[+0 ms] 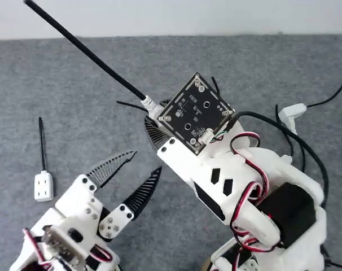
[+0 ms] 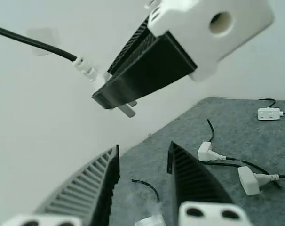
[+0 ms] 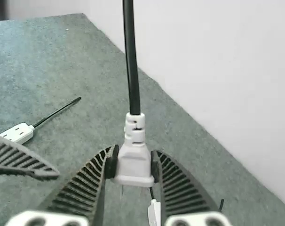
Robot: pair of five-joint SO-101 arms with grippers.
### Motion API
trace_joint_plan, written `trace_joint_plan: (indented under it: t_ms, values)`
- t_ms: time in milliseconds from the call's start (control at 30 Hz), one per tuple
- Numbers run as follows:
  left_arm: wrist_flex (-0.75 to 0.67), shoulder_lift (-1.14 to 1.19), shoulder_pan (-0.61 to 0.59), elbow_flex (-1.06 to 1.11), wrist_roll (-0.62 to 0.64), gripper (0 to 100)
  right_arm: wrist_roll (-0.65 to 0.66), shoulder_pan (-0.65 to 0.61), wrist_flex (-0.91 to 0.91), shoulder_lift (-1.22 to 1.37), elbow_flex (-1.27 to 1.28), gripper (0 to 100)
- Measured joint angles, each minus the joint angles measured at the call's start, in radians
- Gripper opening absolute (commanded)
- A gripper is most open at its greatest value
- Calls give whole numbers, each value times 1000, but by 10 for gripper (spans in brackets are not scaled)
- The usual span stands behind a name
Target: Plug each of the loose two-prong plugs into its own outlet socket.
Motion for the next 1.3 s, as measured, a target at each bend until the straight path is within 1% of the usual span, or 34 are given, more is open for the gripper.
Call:
trace_joint_plan:
  t_ms: [167, 300, 533, 733, 900, 1000, 1200, 1300]
  values:
    - [0, 0, 48, 14, -3, 163, 2, -64, 23, 0, 0, 10]
    - [-9, 0, 46, 49, -3, 163, 2, -118, 69, 0, 0, 10]
    - [-15, 0, 44, 106, -3, 163, 2, -114, 135, -14, 0, 10]
    - [-28, 0, 44, 106, -3, 166, 2, -114, 135, -75, 0, 10]
    - [-28, 0, 49, 71, -3, 171, 2, -114, 157, -78, 0, 10]
    - [-28, 0, 49, 54, -3, 205, 2, -114, 176, -78, 0, 10]
    - [-28, 0, 51, 6, -3, 207, 2, -115, 180, -78, 0, 10]
    - [-48, 0, 51, 3, -3, 207, 2, -167, 183, -78, 0, 10]
